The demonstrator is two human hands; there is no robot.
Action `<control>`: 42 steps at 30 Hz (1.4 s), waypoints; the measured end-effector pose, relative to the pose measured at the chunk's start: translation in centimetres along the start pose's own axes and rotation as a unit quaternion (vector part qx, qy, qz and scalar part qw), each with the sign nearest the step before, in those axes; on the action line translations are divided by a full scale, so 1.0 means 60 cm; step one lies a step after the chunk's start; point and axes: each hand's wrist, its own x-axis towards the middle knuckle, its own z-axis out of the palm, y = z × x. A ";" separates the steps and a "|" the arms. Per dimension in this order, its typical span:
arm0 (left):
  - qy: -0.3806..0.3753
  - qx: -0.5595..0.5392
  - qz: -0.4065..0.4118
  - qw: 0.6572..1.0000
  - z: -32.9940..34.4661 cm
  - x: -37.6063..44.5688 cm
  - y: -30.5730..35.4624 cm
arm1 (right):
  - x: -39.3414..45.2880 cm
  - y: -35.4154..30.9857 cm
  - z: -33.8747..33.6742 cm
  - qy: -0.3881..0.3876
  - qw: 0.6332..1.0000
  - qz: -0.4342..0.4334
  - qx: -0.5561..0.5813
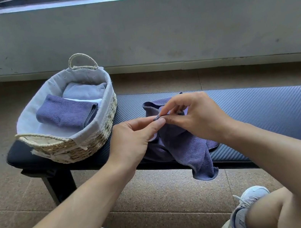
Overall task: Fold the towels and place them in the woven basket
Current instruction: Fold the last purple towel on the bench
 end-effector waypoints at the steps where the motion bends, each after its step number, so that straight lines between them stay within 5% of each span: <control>1: 0.005 0.017 0.012 1.000 0.000 0.000 -0.001 | 0.003 0.003 -0.005 -0.020 1.000 0.009 0.010; 3: 0.006 0.075 0.044 0.996 -0.002 0.001 -0.007 | 0.012 0.013 -0.020 -0.007 0.998 0.040 0.038; 7: -0.064 0.213 0.094 0.970 -0.003 0.000 -0.027 | 0.033 0.052 -0.051 0.158 0.981 0.099 -0.042; 15: -0.161 0.428 0.115 0.882 -0.006 -0.003 -0.042 | 0.051 0.117 -0.007 0.008 0.974 0.121 -0.191; 23: -0.273 0.530 0.099 0.797 -0.030 0.004 -0.041 | 0.070 0.127 -0.005 -0.080 0.937 0.167 -0.296; 29: -0.269 0.535 0.088 0.796 -0.061 0.015 -0.038 | 0.065 0.129 -0.017 -0.126 0.895 0.185 -0.386; 32: -0.248 0.506 0.082 0.822 -0.073 0.022 -0.035 | 0.062 0.126 -0.024 -0.121 0.883 0.189 -0.412; 38: -0.076 0.465 0.109 0.875 -0.089 0.033 -0.021 | 0.049 0.124 -0.033 -0.075 0.881 0.216 -0.415; 42: 0.012 0.459 0.121 0.880 -0.097 0.032 -0.009 | 0.040 0.113 -0.061 -0.016 0.900 0.236 -0.366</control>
